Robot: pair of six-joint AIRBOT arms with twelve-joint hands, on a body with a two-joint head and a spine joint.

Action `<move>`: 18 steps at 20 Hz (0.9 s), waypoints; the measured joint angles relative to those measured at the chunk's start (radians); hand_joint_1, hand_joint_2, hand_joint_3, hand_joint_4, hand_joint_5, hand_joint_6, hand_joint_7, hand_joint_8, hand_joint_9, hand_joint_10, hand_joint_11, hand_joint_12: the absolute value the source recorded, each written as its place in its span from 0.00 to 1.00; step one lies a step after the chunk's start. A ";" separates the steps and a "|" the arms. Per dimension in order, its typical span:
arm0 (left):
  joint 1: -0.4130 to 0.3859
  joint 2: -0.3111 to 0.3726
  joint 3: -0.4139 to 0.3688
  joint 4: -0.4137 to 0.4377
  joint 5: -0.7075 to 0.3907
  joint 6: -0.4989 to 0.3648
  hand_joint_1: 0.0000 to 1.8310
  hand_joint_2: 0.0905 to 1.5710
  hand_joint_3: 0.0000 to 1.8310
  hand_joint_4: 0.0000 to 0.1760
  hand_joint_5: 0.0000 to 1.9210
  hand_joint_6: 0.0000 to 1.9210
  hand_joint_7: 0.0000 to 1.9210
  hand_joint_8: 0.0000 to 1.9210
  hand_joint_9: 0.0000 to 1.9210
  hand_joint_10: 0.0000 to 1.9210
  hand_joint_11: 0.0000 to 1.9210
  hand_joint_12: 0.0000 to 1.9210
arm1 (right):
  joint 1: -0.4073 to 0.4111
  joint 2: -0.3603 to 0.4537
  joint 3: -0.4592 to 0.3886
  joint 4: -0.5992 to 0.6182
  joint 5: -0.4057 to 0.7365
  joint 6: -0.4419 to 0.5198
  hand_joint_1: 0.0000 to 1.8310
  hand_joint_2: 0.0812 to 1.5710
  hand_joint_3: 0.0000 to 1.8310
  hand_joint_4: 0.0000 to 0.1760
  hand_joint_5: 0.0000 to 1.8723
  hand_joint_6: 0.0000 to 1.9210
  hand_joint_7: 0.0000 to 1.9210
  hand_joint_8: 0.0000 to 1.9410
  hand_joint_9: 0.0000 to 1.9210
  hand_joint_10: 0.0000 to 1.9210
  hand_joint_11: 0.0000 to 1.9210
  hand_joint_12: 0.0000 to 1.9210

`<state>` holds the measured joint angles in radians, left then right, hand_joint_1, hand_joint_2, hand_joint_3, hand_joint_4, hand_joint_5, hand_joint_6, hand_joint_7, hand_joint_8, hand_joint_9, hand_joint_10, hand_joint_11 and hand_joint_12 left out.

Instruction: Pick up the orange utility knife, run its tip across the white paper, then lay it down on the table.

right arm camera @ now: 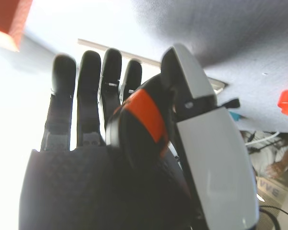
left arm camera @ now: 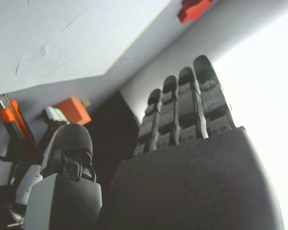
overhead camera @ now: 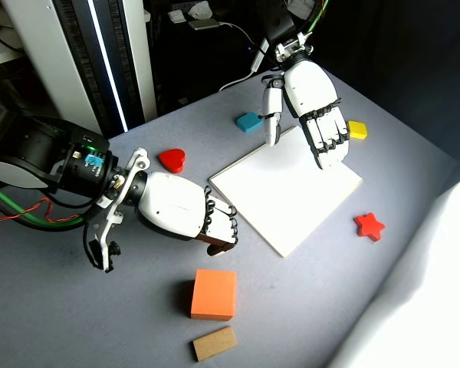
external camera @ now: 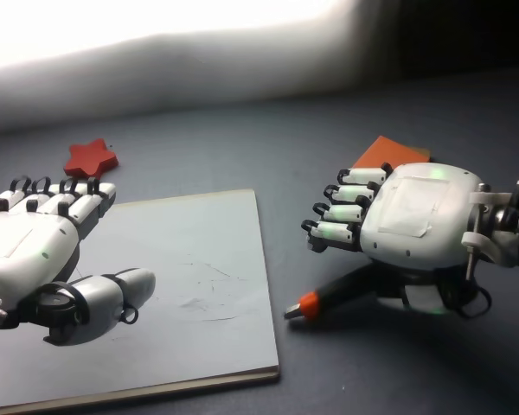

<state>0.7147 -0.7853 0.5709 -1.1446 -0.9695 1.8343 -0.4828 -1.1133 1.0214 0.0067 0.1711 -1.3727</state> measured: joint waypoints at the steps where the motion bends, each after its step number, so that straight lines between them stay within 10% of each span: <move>1: 0.000 0.000 0.000 0.001 -0.002 0.000 0.02 0.83 0.00 0.10 0.01 0.00 0.05 0.00 0.04 0.00 0.00 0.20 | 0.001 0.002 -0.005 -0.002 0.001 0.000 0.40 0.71 0.00 0.00 0.00 0.32 0.12 0.07 0.00 0.42 0.00 0.68; 8: 0.000 0.000 0.000 0.003 -0.008 0.000 0.02 0.82 0.00 0.10 0.02 0.00 0.06 0.00 0.05 0.00 0.00 0.23 | 0.018 0.037 -0.044 -0.003 0.004 -0.010 0.25 0.65 0.00 0.00 0.00 0.03 0.05 0.00 0.00 0.15 0.00 0.19; 11: -0.004 0.000 0.002 0.004 -0.014 -0.008 0.05 0.81 0.00 0.15 0.11 0.02 0.14 0.01 0.15 0.03 0.00 0.52 | 0.034 0.061 -0.056 -0.003 -0.001 -0.011 0.19 0.66 0.00 0.00 0.10 0.13 0.19 0.07 0.01 0.53 0.00 0.71; 13: -0.018 0.000 0.001 -0.001 -0.017 -0.011 0.07 0.82 0.00 0.00 0.23 0.03 0.30 0.04 0.28 0.12 0.04 0.73 | 0.056 0.094 -0.077 -0.005 -0.003 -0.002 0.13 0.71 0.01 0.00 0.12 0.55 0.20 0.48 0.12 0.78 0.03 0.98; 15: -0.033 0.000 -0.003 0.004 -0.020 -0.011 0.08 0.82 0.00 0.00 0.32 0.04 0.38 0.11 0.28 0.39 0.09 0.80 | 0.085 0.145 -0.111 0.012 -0.021 0.010 0.11 0.73 0.01 0.00 0.18 0.70 0.23 0.71 0.18 0.90 0.12 1.00; 18: -0.050 0.000 -0.012 -0.011 -0.027 -0.005 0.13 0.83 0.00 0.00 0.42 0.24 0.37 0.61 0.33 0.76 0.21 0.92 | 0.126 0.254 -0.189 0.092 -0.079 0.017 0.11 0.79 0.02 0.00 0.36 0.83 0.47 0.83 0.42 1.00 0.32 1.00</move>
<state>0.6651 -0.7856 0.5591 -1.1557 -0.9966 1.8297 -0.3569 -0.8597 0.8326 0.0986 0.0925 -1.3556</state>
